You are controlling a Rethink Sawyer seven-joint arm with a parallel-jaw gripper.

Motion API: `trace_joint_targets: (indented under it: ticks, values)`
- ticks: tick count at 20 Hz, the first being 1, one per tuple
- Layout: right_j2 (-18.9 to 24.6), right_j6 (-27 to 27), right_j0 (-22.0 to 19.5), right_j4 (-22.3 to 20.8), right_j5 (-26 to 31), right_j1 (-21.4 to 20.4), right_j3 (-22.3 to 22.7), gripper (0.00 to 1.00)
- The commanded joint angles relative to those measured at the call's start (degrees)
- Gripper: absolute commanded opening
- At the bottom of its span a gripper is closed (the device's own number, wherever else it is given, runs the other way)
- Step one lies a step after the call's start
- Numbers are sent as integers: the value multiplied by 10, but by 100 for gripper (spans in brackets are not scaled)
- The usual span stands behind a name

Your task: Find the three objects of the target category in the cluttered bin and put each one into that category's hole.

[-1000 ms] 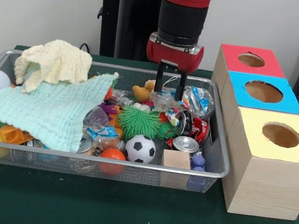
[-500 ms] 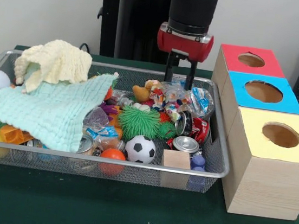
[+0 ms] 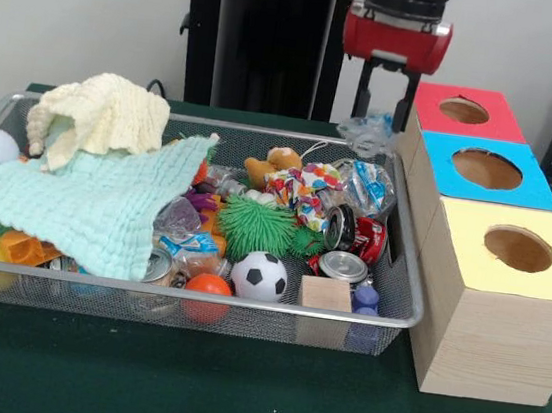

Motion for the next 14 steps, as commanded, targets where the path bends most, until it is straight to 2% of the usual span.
trace_joint_targets:
  ticks: [1,5,14]
  values:
    - [-24,118,10,6,93,-39,-6,0]
    - [-33,124,20,8,111,-40,-20,0]
    - [-53,159,74,24,91,-26,-20,0]
